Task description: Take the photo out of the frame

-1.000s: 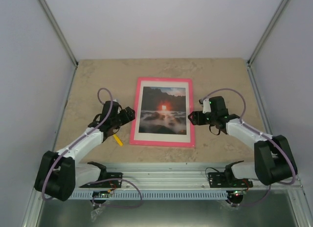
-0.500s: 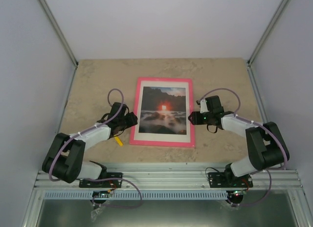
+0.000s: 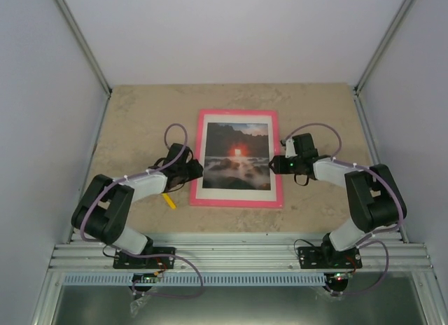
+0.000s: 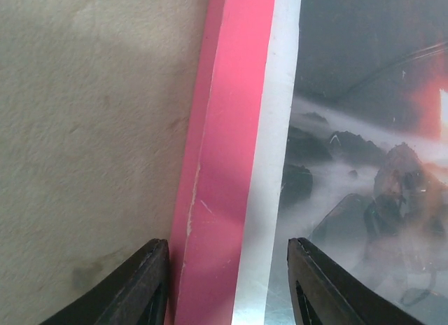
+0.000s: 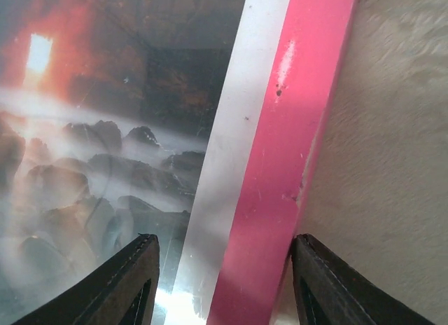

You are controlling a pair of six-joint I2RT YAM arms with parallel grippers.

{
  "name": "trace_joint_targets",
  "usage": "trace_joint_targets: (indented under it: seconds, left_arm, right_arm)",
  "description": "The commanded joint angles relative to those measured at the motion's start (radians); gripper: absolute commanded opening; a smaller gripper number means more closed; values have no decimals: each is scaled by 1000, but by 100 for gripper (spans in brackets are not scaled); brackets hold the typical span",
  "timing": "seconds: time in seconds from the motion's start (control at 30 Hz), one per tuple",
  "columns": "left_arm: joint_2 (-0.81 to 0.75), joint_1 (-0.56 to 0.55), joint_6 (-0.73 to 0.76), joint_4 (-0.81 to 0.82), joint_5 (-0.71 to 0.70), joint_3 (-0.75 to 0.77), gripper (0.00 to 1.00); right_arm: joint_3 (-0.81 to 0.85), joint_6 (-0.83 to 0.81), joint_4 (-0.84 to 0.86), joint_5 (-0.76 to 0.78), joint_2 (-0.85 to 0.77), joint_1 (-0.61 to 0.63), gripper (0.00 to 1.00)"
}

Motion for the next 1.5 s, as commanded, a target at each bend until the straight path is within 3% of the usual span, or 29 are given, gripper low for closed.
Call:
trace_joint_targets:
  seconds: [0.0, 0.4, 0.7, 1.1, 1.47]
  left_arm:
    - [42, -19, -14, 81, 38, 73, 48]
    - [191, -19, 0, 85, -41, 266, 53]
    - [74, -19, 30, -66, -190, 211, 65]
    - [-45, -36, 51, -54, -198, 59, 60]
    - [6, -87, 62, -35, -210, 62, 58]
  right_arm:
    - [59, 6, 44, -14, 44, -26, 53]
    - [239, -11, 27, 13, 202, -84, 60]
    - [145, -44, -25, 83, 44, -62, 75]
    - [-4, -78, -73, 250, -215, 238, 93]
    - [2, -107, -74, 389, -205, 500, 98]
